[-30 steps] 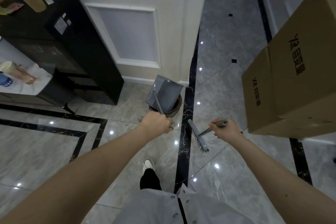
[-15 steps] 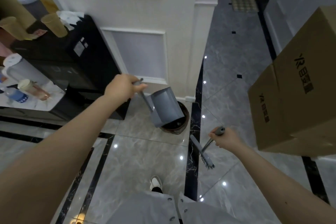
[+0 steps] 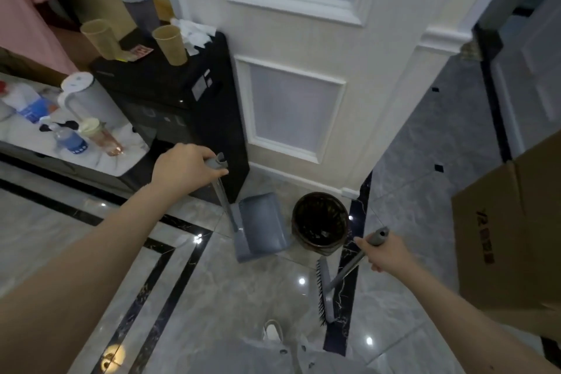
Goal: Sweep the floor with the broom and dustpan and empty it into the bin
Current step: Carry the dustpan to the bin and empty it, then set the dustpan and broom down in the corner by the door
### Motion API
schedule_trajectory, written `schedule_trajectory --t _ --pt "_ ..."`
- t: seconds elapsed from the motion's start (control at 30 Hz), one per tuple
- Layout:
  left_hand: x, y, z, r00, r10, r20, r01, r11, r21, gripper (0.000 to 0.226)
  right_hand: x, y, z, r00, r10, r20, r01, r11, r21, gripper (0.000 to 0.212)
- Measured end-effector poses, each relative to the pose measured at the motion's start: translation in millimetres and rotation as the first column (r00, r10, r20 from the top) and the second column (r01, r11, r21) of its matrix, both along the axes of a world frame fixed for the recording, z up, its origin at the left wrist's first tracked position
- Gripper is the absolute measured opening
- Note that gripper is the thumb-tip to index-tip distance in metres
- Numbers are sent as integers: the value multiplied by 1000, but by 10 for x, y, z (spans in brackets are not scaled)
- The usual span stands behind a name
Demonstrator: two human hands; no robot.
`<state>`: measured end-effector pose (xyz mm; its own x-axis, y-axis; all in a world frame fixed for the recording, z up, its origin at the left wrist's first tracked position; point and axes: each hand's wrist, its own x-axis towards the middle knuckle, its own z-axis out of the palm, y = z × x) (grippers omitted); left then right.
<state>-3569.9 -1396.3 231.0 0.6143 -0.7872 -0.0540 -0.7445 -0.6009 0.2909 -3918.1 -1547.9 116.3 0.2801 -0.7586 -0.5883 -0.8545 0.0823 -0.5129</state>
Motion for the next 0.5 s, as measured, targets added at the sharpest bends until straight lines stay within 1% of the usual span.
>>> schedule_trajectory --t 0.13,0.23,0.3,0.4,0.5 --pt "276 182 -377 983 -131 131 119 989 93 33 386 67 -153 999 40 -20 -40 999 -3 42" --pt "422 243 -640 963 -214 165 202 975 90 31 610 131 -225 1000 9 19 -8 999 -38 47" --pt "507 265 -796 933 -296 206 288 955 70 33 753 153 -265 998 -20 58 22 999 -49 50" --pt "565 235 -933 877 -411 249 399 911 101 23 950 150 -299 995 -23 100 26 999 -30 45" --pt "589 118 -994 857 -474 202 455 880 132 17 1134 106 -311 985 -61 159 62 998 0 36"
